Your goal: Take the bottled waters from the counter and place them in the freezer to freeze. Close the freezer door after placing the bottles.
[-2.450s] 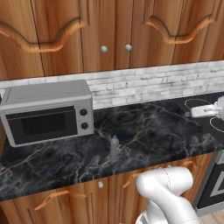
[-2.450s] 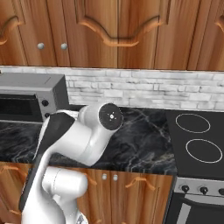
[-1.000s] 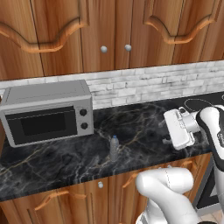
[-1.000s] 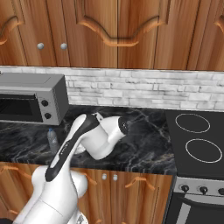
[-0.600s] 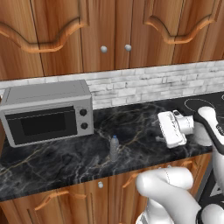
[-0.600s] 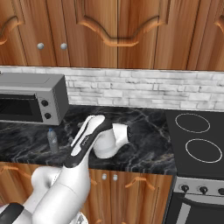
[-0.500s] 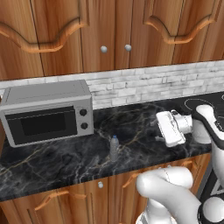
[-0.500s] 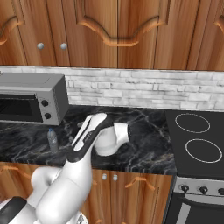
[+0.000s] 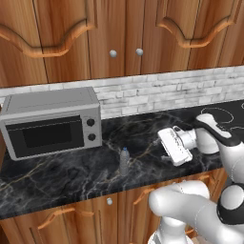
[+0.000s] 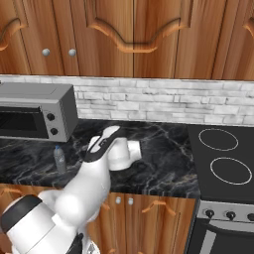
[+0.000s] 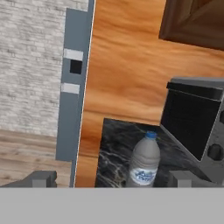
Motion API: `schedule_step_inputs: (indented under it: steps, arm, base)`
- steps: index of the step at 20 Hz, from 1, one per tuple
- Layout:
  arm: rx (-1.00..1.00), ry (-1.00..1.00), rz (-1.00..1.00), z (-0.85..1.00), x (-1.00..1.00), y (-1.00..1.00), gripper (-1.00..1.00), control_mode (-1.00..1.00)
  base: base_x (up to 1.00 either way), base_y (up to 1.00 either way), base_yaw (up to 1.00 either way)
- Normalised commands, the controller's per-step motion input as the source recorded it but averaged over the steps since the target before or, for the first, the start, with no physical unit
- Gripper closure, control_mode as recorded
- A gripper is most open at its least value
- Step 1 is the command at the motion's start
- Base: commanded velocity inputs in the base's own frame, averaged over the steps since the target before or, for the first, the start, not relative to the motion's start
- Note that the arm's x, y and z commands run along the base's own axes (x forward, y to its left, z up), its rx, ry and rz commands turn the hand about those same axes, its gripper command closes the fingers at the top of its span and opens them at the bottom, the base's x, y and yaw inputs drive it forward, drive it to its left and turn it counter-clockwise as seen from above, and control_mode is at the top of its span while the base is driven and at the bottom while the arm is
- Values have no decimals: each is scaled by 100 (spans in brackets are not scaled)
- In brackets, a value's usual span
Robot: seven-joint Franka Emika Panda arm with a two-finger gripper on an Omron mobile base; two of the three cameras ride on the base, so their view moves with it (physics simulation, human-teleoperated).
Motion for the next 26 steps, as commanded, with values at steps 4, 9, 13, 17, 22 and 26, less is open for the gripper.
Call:
schedule_step_inputs:
  steps: [4, 9, 13, 17, 22, 26]
  arm:
    - [0, 0, 5, -21, 1, 18, -100, -100]
    - [0, 0, 2, -21, 2, 18, -100, -100]
    - [0, 0, 0, -14, 2, 21, -100, -100]
    - [0, 0, 0, -18, 21, 30, -100, -100]
    - [0, 0, 0, -16, 20, 30, -100, -100]
    - [0, 0, 0, -10, 5, 23, -100, -100]
  base:
    - [0, 0, 0]
    - [0, 0, 0]
    - [0, 0, 0]
    - [0, 0, 0]
    - [0, 0, 0]
    - [0, 0, 0]
